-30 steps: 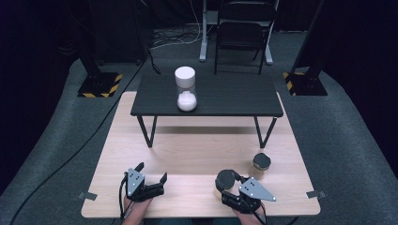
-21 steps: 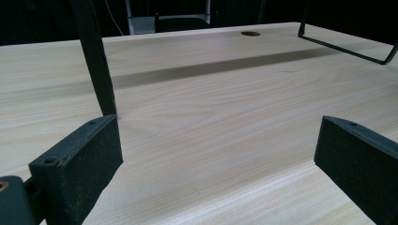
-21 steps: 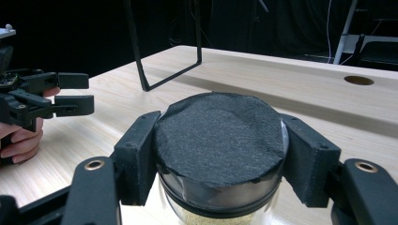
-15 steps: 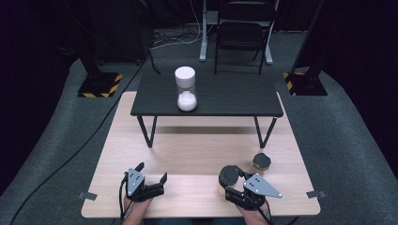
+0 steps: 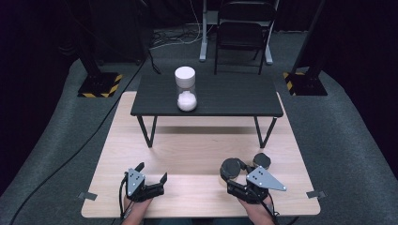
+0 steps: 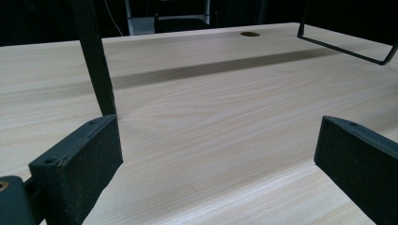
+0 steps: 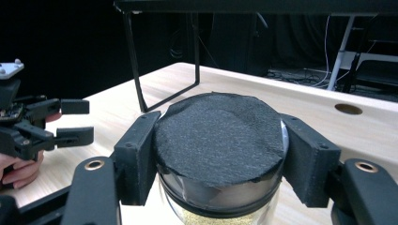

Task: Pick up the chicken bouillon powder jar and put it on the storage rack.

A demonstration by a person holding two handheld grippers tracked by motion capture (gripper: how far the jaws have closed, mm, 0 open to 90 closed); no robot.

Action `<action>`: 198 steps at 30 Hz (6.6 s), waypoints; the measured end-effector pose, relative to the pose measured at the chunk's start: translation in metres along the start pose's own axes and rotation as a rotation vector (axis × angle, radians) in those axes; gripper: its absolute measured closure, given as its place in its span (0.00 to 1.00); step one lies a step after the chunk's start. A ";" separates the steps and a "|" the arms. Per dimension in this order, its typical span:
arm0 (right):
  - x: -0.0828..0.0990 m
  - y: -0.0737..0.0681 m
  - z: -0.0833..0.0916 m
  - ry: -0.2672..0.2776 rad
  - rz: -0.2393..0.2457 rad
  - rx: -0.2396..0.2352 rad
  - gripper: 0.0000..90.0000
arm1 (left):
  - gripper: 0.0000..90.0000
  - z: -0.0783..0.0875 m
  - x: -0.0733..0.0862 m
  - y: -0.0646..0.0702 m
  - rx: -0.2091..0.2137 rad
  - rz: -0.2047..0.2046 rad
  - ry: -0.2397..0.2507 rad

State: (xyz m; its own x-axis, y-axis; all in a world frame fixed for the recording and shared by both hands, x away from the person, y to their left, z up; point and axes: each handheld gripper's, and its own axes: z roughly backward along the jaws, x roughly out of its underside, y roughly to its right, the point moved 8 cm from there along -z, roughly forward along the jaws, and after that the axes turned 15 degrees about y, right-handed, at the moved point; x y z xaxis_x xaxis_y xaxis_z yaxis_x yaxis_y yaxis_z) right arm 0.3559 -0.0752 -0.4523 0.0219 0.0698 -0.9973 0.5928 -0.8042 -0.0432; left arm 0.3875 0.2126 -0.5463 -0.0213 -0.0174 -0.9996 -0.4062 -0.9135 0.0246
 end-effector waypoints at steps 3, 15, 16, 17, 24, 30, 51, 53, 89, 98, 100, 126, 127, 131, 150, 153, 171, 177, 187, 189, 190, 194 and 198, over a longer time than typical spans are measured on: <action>-0.006 0.001 -0.001 0.008 0.003 -0.001 0.38 | 0.01 0.000 0.000 0.000 0.001 -0.002 0.001; -0.025 0.008 -0.002 0.025 -0.008 0.009 0.38 | 0.01 0.000 0.000 0.000 -0.002 -0.004 -0.002; -0.028 0.008 -0.003 0.029 -0.005 0.009 0.38 | 0.01 0.000 0.000 0.000 -0.002 -0.004 -0.002; -0.030 0.009 -0.003 0.031 -0.001 0.011 0.38 | 0.01 0.000 0.000 0.000 -0.002 -0.005 -0.001; -0.046 0.011 -0.003 0.046 0.011 0.016 0.38 | 0.01 0.000 0.000 0.000 0.000 -0.005 0.001; -0.058 0.016 -0.005 0.061 0.009 0.025 0.38 | 0.01 0.000 0.000 0.000 0.001 -0.003 0.003; -0.093 0.027 -0.017 0.071 0.027 0.038 0.38 | 0.01 0.001 -0.001 0.000 0.000 -0.005 0.009; -0.097 0.028 -0.018 0.075 0.027 0.039 0.38 | 0.01 0.001 0.000 0.001 -0.001 -0.012 0.008; -0.126 0.033 -0.072 0.081 0.029 0.031 0.38 | 0.01 0.001 -0.001 0.003 0.004 -0.021 0.016; -0.139 0.036 -0.085 0.085 0.038 0.055 0.38 | 0.01 0.001 -0.001 0.003 0.003 -0.021 0.019; -0.142 0.036 -0.088 0.086 0.042 0.057 0.38 | 0.01 0.002 -0.001 0.003 0.003 -0.019 0.019; -0.167 0.042 -0.125 0.098 0.034 0.082 0.38 | 0.01 0.002 -0.001 0.002 0.004 -0.005 0.021; -0.169 0.042 -0.126 0.102 0.031 0.084 0.38 | 0.01 0.002 -0.001 0.002 0.003 -0.002 0.022; -0.173 0.044 -0.131 0.122 0.030 0.113 0.38 | 0.01 0.002 -0.001 0.002 0.003 -0.006 0.026; -0.161 0.064 -0.166 0.115 0.005 0.192 0.38 | 0.01 0.001 -0.001 0.001 0.008 0.015 0.015; -0.158 0.065 -0.171 0.106 0.004 0.192 0.38 | 0.01 0.001 -0.001 0.001 0.011 0.012 0.014; -0.145 0.072 -0.185 0.053 0.022 0.221 0.38 | 0.01 0.002 -0.001 0.001 0.015 0.008 0.020; -0.144 0.074 -0.186 0.045 0.015 0.227 0.38 | 0.01 0.002 -0.001 0.002 0.016 0.008 0.021; -0.144 0.076 -0.187 0.030 -0.001 0.222 0.38 | 0.01 0.002 -0.001 0.002 0.017 0.008 0.021; -0.144 0.075 -0.187 0.028 0.001 0.219 0.38 | 0.01 0.002 -0.001 0.002 0.017 0.008 0.022; -0.144 0.075 -0.187 0.028 0.001 0.219 0.38 | 0.01 0.002 -0.001 0.002 0.017 0.008 0.022; -0.144 0.075 -0.187 0.028 0.006 0.218 0.38 | 0.01 0.002 -0.001 0.002 0.017 0.008 0.022; -0.144 0.075 -0.187 0.029 0.004 0.217 0.37 | 0.01 0.002 -0.001 0.002 0.017 0.008 0.024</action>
State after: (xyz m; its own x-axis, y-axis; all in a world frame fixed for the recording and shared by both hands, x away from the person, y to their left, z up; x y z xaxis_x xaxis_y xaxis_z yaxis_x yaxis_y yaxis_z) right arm 0.5478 -0.0350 -0.3009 0.0487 0.0802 -0.9956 0.4055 -0.9125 -0.0537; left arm 0.3851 0.2118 -0.5449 -0.0033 -0.0346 -0.9994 -0.4212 -0.9064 0.0327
